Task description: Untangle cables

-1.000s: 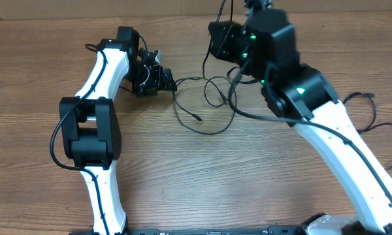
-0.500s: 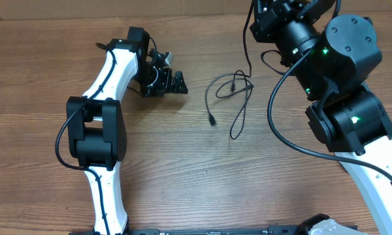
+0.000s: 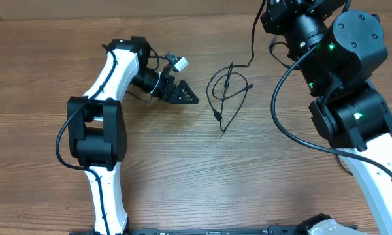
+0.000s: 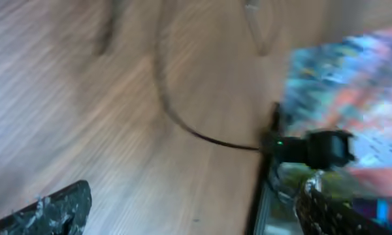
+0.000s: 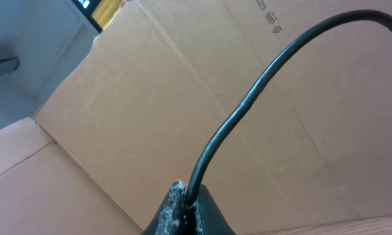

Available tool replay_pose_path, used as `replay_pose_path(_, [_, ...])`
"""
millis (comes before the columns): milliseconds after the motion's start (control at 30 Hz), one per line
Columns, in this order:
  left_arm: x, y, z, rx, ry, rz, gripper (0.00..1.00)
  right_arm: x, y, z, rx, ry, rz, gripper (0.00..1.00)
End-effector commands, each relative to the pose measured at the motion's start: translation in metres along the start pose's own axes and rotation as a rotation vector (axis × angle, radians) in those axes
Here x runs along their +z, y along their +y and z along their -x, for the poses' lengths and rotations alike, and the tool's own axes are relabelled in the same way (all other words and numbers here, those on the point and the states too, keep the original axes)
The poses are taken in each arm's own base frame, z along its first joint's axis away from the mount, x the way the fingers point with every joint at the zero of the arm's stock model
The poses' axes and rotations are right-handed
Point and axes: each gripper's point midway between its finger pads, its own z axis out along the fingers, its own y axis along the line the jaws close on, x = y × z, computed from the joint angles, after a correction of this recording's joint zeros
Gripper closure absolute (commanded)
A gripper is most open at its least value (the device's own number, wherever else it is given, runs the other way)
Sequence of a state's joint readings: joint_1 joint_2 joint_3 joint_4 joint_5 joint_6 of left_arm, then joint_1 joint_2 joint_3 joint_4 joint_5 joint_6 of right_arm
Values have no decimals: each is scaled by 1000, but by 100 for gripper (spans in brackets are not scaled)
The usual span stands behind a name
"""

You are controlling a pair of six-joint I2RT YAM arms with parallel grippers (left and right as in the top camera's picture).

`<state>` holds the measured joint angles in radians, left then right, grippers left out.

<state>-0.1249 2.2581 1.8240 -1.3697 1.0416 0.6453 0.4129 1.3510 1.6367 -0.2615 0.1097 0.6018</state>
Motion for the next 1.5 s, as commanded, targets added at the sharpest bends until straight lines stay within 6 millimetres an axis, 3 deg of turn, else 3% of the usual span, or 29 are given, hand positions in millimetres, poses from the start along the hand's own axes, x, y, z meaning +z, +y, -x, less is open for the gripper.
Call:
replay_pose_path(0, [-2,-28,11,259,-95,-136,0,-3,1,8,-8,-18,-10,96])
replay_pose_path(167, [-13,-56,3,408,-123,-210,0,4,-11,-8,-14,34,-50,96])
replay_pose_path(333, [-12,-63,7,423,-157,-236,0,19,-21,-32,-14,107,-64,96])
replay_pose_path(567, [-9,-71,15,425,-193,-265,22,41,-33,-67,4,205,-64,96])
replay_pose_path(667, [-2,-67,18,403,-175,-255,27,45,-32,-74,27,224,-51,96])
replay_pose_path(900, [12,-31,25,253,-80,-116,34,46,-26,-69,30,204,-27,96])
replay_pose_path(1000, [13,-7,26,159,-36,2,42,46,-21,-65,4,194,0,96])
replay_pose_path(1100, [11,25,23,35,9,170,46,43,-3,-58,-33,181,83,96])
replay_pose_path(1267, [-6,77,14,-209,41,487,38,31,18,-32,-35,108,153,96])
replay_pose_path(1467, [-11,95,7,-309,47,631,32,7,36,3,-155,3,208,96])
